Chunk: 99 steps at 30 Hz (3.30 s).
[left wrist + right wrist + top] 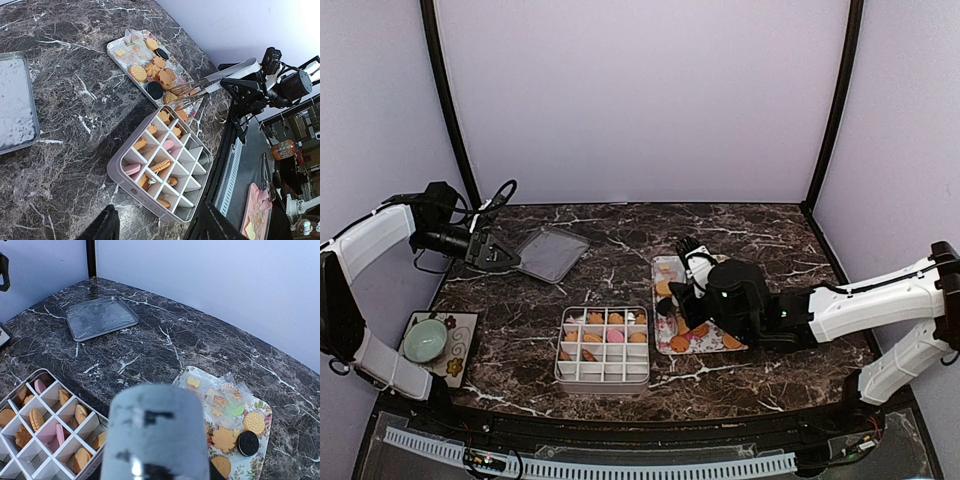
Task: Pack the cookies
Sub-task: Pick up the fake cookies from the plate, then place the fake cookies in the empty pocket of the box, then adjust the fake cookies in the empty pocket of the box.
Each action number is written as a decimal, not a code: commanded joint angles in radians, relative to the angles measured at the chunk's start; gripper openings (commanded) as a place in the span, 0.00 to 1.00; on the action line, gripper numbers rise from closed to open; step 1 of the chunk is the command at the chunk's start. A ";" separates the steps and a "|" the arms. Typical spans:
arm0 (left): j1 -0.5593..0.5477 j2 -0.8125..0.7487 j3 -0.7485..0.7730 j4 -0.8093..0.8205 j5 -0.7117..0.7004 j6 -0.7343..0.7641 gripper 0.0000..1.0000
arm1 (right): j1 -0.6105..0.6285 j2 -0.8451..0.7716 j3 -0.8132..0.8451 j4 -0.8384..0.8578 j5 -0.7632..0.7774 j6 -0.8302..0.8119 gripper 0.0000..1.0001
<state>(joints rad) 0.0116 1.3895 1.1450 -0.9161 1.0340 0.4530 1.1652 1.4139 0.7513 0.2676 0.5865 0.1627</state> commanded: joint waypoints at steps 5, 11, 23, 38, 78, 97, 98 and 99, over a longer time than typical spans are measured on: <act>0.006 -0.002 0.024 -0.029 0.021 0.017 0.56 | 0.012 -0.122 0.061 -0.033 0.013 -0.044 0.22; 0.007 0.002 0.028 -0.030 0.022 0.014 0.56 | 0.059 -0.132 0.136 -0.049 0.006 -0.088 0.22; 0.005 0.000 0.027 -0.030 0.015 0.017 0.56 | 0.221 0.094 0.338 -0.006 -0.085 -0.105 0.22; 0.007 -0.003 0.019 -0.033 0.011 0.026 0.56 | 0.240 0.174 0.322 0.055 -0.123 -0.050 0.26; 0.006 -0.009 0.021 -0.036 0.019 0.024 0.56 | 0.240 0.092 0.291 0.046 -0.104 -0.029 0.38; 0.006 -0.006 0.025 -0.054 0.005 0.050 0.56 | 0.291 0.270 0.439 -0.031 -0.044 -0.153 0.37; 0.006 -0.007 0.027 -0.057 0.003 0.053 0.56 | 0.294 0.276 0.447 -0.041 -0.043 -0.154 0.37; 0.006 -0.007 0.027 -0.059 0.003 0.054 0.56 | 0.298 0.282 0.453 -0.048 -0.043 -0.158 0.37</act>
<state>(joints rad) 0.0132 1.3933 1.1458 -0.9375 1.0336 0.4793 1.4406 1.6768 1.1557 0.2192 0.5144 0.0353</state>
